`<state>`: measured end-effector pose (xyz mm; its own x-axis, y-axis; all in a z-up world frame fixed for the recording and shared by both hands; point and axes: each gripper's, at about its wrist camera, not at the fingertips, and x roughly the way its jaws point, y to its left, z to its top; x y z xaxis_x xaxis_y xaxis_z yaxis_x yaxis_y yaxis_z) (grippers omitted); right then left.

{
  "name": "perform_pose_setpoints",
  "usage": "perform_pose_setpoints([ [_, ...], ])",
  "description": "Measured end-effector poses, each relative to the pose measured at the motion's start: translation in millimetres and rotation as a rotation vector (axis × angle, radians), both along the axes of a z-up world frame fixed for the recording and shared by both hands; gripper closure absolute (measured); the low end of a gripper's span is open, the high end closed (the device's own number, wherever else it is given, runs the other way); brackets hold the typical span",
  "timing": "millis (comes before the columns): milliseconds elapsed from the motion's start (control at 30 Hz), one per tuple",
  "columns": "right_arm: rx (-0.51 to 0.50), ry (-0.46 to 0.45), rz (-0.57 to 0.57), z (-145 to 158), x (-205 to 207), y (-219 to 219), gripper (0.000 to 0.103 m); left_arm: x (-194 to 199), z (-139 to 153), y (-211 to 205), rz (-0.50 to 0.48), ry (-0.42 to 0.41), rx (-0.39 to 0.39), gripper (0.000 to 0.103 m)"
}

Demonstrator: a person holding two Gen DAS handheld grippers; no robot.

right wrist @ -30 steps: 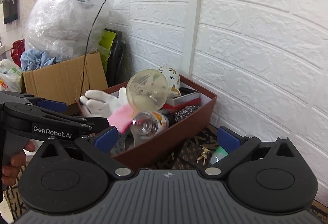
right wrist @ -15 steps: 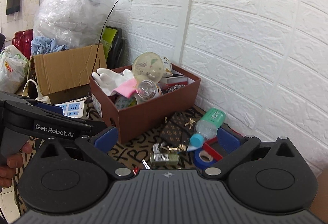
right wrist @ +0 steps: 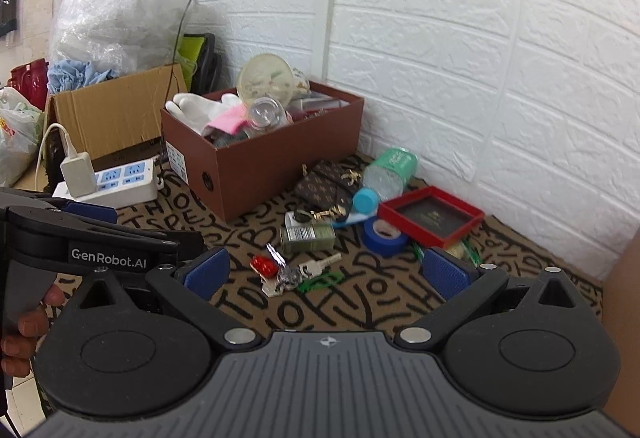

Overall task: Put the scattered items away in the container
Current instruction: 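Move both tools back from the box toward the keys on the cloth, then lower the left tool onto the keys with the red cherry charm and grasp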

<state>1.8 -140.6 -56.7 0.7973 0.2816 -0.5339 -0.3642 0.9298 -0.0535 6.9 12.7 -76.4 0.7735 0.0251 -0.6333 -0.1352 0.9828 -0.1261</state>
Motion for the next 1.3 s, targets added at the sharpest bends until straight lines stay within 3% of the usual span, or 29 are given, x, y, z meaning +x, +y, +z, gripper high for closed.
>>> perform_pose_setpoints([
  [600, 0.015, 0.105, -0.052, -37.8, 20.4, -4.5, 0.001, 29.5, -43.0, 2.6, -0.027, 0.080, -0.022, 0.000],
  [967, 0.030, 0.185, -0.050, -72.0, 53.1, -1.0, 0.001, 52.3, -58.7, 21.5, -0.056, 0.067, -0.111, 0.000],
  [1167, 0.087, 0.209, 0.003, -83.1, 63.7, 8.3, 0.001, 70.0, -65.6, 12.0, -0.150, 0.086, -0.103, 0.017],
  [1300, 0.080, 0.207, 0.020, -87.2, 70.4, 17.1, 0.003, 81.3, -68.6, 9.1, -0.172, 0.094, -0.105, 0.023],
])
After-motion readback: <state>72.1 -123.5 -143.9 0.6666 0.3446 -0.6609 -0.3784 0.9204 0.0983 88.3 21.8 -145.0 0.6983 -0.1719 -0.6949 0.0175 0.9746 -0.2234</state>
